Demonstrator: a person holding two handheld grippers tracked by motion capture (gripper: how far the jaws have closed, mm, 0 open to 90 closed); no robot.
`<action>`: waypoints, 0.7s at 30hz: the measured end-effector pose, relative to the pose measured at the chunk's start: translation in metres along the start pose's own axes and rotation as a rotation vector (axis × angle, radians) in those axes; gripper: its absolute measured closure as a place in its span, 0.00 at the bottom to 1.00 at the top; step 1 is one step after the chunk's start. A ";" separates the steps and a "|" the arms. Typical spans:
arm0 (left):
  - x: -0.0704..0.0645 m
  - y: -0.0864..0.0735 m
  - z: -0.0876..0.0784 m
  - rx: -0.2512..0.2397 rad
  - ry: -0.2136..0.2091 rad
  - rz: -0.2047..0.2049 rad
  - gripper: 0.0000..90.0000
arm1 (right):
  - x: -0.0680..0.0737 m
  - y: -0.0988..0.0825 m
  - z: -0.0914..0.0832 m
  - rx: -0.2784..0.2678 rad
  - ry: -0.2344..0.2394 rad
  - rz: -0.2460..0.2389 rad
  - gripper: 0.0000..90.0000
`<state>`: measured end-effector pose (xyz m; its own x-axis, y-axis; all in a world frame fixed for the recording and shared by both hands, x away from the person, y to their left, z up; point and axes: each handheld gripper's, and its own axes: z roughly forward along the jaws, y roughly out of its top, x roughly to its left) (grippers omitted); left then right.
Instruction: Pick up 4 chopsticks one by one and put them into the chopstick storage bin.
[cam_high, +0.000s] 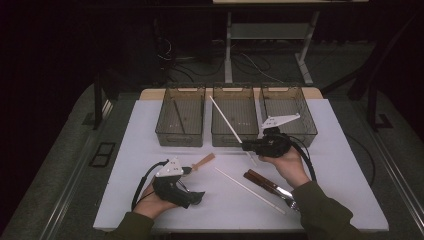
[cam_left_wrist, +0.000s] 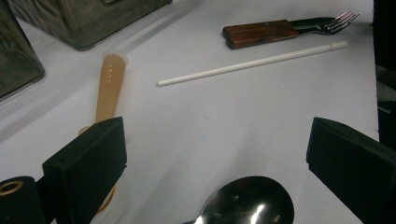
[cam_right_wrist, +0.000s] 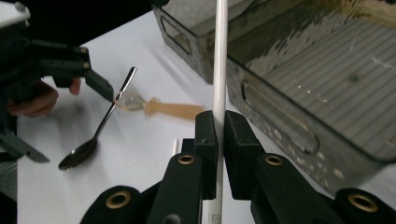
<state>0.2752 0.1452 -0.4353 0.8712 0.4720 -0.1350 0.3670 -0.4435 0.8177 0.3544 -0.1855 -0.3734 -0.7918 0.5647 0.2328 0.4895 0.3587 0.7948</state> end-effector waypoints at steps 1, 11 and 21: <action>0.000 0.000 0.000 -0.001 0.000 -0.001 0.04 | 0.000 0.003 0.001 -0.004 -0.004 -0.001 0.94; -0.001 0.000 0.000 -0.003 -0.002 -0.001 0.04 | 0.001 0.030 0.015 -0.056 -0.005 0.017 0.94; -0.001 0.000 0.000 -0.006 -0.002 -0.002 0.04 | -0.002 0.051 0.036 -0.089 -0.007 0.048 0.94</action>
<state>0.2747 0.1450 -0.4349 0.8713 0.4710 -0.1376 0.3666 -0.4385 0.8206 0.3940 -0.1417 -0.3537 -0.7658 0.5846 0.2680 0.4918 0.2639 0.8298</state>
